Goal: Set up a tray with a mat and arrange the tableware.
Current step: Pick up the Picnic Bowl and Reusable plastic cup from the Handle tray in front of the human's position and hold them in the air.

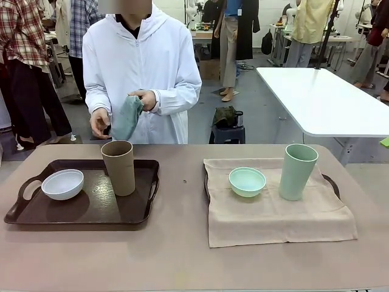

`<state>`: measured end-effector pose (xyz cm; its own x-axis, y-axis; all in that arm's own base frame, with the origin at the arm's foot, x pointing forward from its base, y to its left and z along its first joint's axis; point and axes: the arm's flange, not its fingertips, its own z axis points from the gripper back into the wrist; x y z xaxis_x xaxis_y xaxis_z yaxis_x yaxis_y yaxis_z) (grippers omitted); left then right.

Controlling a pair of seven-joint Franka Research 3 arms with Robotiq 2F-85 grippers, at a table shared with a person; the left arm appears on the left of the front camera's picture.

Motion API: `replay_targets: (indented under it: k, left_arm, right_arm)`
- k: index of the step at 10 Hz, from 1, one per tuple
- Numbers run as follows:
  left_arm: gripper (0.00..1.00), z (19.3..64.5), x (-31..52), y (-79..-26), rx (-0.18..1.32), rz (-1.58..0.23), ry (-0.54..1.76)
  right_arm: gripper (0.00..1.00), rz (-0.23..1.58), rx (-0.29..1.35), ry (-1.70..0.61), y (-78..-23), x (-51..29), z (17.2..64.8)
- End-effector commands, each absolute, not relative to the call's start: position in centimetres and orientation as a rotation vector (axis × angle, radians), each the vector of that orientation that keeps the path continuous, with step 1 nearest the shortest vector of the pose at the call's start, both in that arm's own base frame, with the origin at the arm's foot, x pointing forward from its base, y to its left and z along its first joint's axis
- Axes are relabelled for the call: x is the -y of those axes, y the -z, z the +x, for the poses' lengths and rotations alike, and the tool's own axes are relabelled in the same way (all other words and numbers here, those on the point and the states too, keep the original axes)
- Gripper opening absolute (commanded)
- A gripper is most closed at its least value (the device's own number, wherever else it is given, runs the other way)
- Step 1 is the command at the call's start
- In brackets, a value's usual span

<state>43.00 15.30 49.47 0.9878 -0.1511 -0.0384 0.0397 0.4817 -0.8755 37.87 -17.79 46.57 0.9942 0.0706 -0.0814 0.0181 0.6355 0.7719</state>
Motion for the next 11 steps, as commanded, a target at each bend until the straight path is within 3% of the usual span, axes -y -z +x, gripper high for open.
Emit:
replay_targets:
  k: [1,9,11]
  left_arm:
    - [1.00,42.8,-15.1,-49.7,-0.116,-1.049,0.094]
    - [1.00,43.0,-15.2,-49.5,-0.116,-1.062,0.118]
    - [1.00,43.6,-12.4,-50.8,-0.054,-0.779,0.171]
  right_arm:
    - [1.00,0.885,-0.095,-0.031,-46.6,17.5,37.6]
    - [1.00,0.880,-0.108,-0.029,-46.6,17.8,37.9]
    - [1.00,0.772,0.037,-0.232,-50.4,13.6,39.5]
